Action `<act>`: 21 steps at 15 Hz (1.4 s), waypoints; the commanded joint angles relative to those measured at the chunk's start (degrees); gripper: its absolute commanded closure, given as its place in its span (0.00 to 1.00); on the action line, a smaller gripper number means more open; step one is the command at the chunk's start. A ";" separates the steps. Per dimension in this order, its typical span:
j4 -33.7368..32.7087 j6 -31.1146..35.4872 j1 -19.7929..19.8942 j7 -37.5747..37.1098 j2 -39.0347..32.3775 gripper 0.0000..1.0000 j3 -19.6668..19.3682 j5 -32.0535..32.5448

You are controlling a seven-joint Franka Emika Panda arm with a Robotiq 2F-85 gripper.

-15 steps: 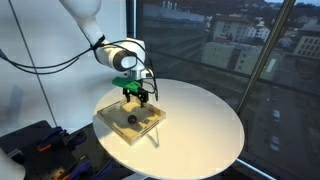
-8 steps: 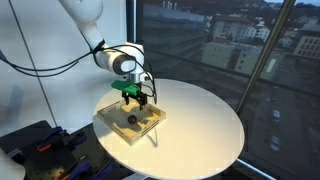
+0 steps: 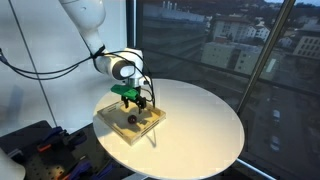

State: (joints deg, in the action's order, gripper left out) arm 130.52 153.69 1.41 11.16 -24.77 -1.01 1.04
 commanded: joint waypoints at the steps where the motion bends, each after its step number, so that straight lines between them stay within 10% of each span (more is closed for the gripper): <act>1: -1.33 1.16 -0.19 -2.18 -1.68 0.00 -0.31 1.59; 21: -4.88 2.84 -0.99 -3.22 -8.01 0.00 -0.52 1.78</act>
State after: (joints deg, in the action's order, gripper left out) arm 126.66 156.06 0.99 10.20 -31.92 -1.01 1.05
